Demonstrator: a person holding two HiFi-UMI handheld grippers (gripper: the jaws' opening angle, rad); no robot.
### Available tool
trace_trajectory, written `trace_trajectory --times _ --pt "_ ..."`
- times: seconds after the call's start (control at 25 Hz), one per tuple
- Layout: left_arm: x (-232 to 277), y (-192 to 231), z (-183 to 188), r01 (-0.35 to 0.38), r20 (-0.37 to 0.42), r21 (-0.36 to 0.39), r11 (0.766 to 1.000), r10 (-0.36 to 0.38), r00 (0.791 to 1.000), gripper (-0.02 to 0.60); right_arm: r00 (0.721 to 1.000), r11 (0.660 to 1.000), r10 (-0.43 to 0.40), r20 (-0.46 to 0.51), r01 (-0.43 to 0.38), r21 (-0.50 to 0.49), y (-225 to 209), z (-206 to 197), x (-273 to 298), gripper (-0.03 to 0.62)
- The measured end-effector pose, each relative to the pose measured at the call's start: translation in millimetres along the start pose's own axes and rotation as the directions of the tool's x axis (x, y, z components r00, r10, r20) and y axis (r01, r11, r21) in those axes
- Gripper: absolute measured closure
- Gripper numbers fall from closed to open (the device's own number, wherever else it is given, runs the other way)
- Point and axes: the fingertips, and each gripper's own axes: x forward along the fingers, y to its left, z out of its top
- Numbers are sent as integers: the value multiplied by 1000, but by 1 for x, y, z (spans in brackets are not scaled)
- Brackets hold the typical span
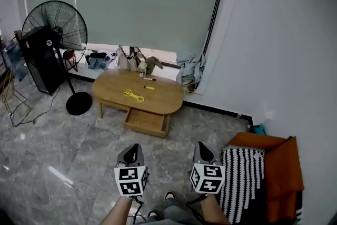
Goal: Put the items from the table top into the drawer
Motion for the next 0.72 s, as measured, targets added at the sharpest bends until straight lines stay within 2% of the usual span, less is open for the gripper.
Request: trace_trajectory --times 0.32,0.72 --pt "64 10 7 -47 -19 -13 999 47 999 586 1000 1000 16 -16 -16 3 -29 9 66 589" --pt "175 -13 45 -109 -16 -19 994 108 994 586 996 996 85 -27 -85 -5 -98 46 177 589"
